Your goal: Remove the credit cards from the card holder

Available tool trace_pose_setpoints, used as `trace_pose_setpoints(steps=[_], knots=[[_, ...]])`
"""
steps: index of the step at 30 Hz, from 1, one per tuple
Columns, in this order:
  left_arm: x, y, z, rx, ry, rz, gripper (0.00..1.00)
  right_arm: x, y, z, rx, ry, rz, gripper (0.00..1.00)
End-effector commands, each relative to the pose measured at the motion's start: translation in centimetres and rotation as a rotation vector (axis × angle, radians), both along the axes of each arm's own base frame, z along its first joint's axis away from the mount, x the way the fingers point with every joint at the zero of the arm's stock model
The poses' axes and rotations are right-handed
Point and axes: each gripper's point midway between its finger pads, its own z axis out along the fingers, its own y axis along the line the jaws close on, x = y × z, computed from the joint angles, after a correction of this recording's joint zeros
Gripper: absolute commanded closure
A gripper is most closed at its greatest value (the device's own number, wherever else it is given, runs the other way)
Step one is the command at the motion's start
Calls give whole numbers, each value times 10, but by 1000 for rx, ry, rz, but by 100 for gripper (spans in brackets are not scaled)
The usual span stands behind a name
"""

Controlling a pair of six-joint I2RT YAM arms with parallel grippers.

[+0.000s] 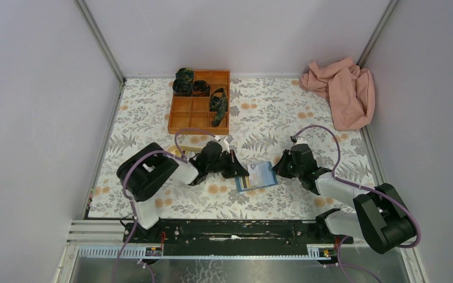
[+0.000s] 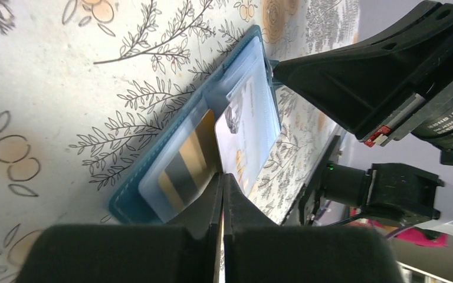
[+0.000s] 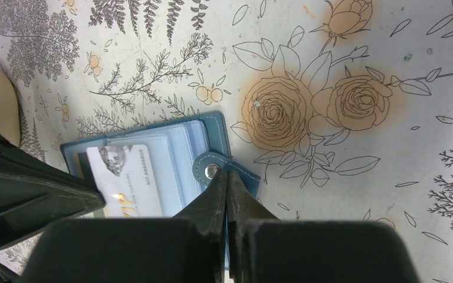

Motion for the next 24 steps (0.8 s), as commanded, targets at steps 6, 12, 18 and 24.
trace_pose_setpoints(steps=[6,12,18,24], knots=[[2,43,7,296,-32,4,100,-4,-5,-8,-18,22,2,100],[6,65,19,351,-73,53,100,-5,-6,-8,-19,20,1,100],[8,61,54,211,-170,18,100,-5,-4,-6,-9,10,13,100],[2,45,94,29,-297,-56,100,-7,18,31,115,-161,148,100]])
